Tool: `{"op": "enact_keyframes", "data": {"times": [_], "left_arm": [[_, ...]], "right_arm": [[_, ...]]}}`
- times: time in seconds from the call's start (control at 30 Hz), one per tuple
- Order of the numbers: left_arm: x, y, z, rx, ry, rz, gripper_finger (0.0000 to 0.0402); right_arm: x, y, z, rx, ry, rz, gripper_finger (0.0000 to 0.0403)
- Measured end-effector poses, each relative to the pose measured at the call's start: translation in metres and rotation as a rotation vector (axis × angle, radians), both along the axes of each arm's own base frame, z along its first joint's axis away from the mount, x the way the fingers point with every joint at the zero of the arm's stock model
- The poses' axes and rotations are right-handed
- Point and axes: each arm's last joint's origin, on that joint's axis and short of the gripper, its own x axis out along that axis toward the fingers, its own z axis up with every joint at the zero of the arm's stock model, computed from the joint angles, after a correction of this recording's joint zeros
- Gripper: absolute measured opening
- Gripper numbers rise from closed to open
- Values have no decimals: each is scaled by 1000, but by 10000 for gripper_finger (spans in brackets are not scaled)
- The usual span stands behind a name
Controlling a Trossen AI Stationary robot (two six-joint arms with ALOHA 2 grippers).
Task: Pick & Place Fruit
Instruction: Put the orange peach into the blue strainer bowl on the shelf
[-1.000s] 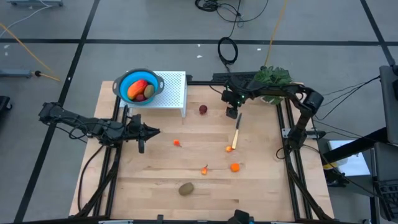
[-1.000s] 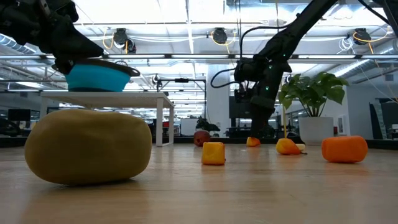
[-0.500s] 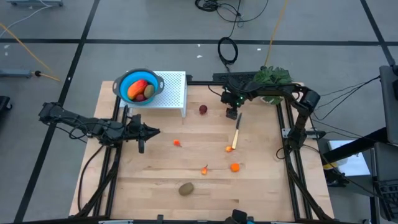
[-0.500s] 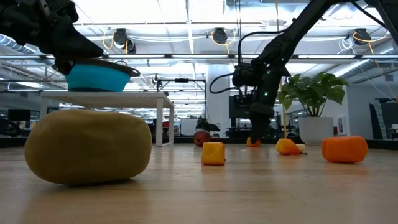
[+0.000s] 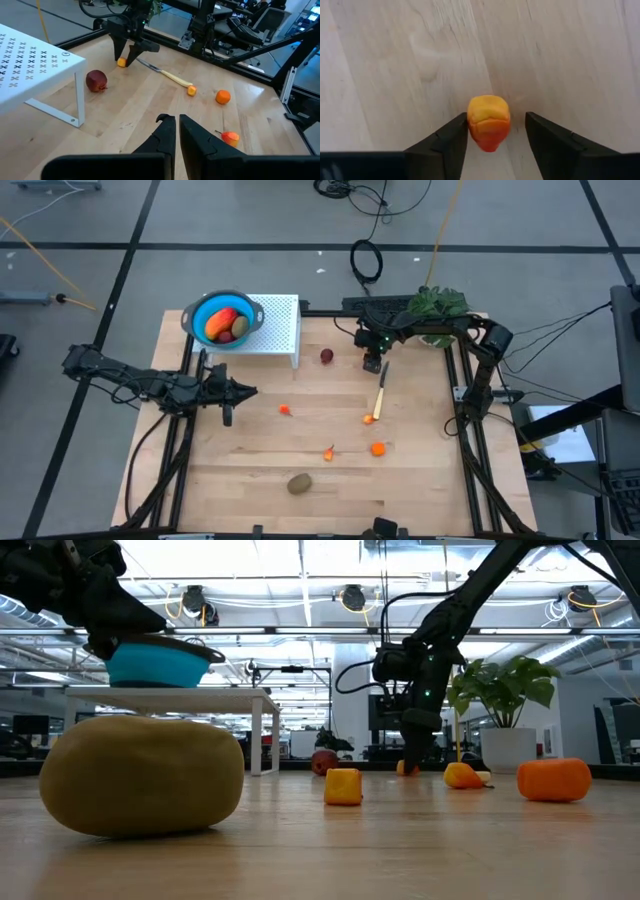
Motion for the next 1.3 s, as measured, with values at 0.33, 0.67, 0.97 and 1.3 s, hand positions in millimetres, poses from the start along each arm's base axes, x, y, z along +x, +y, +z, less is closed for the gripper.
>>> {"op": "enact_keyframes", "data": {"times": [0.33, 0.67, 0.97, 1.3], "left_arm": [[0, 0, 0, -3, -1, 0, 21], [0, 0, 0, -3, 0, -1, 21], [0, 0, 0, -4, 1, -11, 21], [0, -2, 0, -42, 3, -67, 21]], "right_arm": [[1, 2, 0, 6, -1, -8, 133], [-4, 9, 11, 112, -11, -138, 83], [-10, 23, 78, 346, -358, -230, 86], [-13, 33, 153, 523, -789, -428, 86]]}}
